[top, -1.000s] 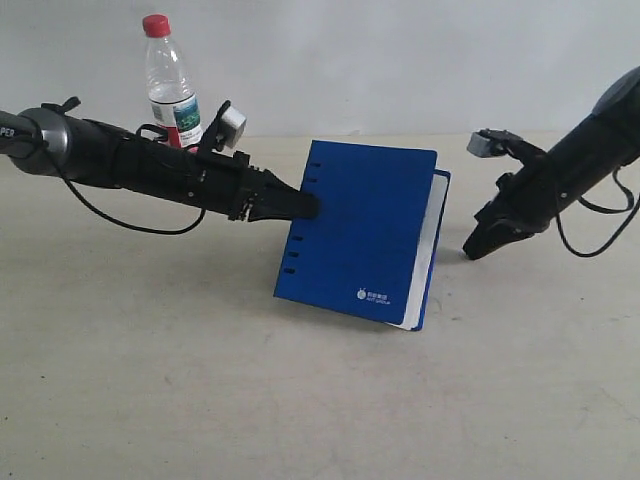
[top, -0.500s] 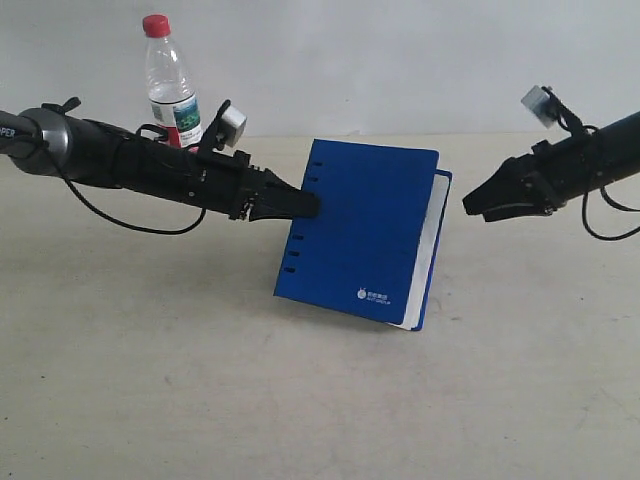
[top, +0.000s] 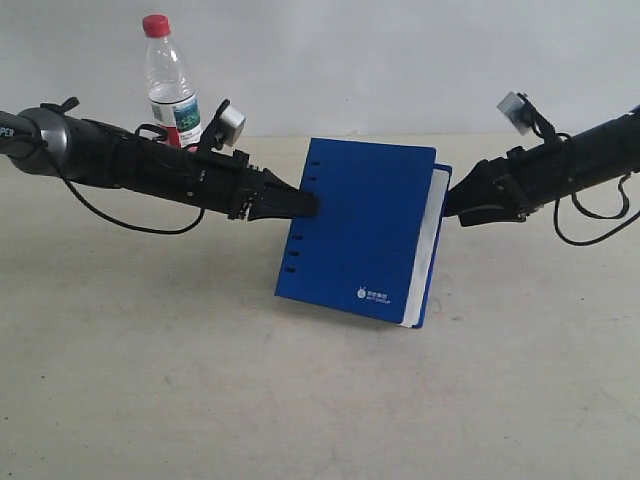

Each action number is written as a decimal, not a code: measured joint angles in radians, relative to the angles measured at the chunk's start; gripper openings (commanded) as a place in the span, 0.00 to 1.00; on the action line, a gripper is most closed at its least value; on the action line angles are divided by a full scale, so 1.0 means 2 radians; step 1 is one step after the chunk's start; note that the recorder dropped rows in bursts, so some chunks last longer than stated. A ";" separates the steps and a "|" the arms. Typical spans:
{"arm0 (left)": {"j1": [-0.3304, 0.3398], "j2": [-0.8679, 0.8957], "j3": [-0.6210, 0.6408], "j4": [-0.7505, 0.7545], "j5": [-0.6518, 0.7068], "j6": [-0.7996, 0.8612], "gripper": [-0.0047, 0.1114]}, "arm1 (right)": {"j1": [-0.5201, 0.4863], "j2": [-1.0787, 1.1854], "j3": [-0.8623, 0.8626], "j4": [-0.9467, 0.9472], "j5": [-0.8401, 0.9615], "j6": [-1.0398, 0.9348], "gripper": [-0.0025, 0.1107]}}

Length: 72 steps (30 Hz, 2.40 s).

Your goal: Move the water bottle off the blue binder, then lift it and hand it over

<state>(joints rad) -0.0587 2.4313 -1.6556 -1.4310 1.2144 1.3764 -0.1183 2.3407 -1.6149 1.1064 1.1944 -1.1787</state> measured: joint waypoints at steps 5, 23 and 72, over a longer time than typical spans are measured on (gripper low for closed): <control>0.000 0.000 0.000 -0.003 0.000 0.000 0.08 | 0.005 0.000 0.000 -0.008 0.005 0.049 0.21; 0.000 0.000 0.000 -0.003 0.000 0.000 0.08 | 0.006 -0.013 0.000 -0.083 -0.003 0.088 0.02; 0.000 0.000 0.000 -0.004 -0.001 -0.001 0.08 | 0.069 -0.074 0.000 -0.060 0.007 0.063 0.56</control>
<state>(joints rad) -0.0587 2.4313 -1.6556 -1.4393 1.2127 1.3746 0.0195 2.1935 -1.6149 0.9868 1.2086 -1.0517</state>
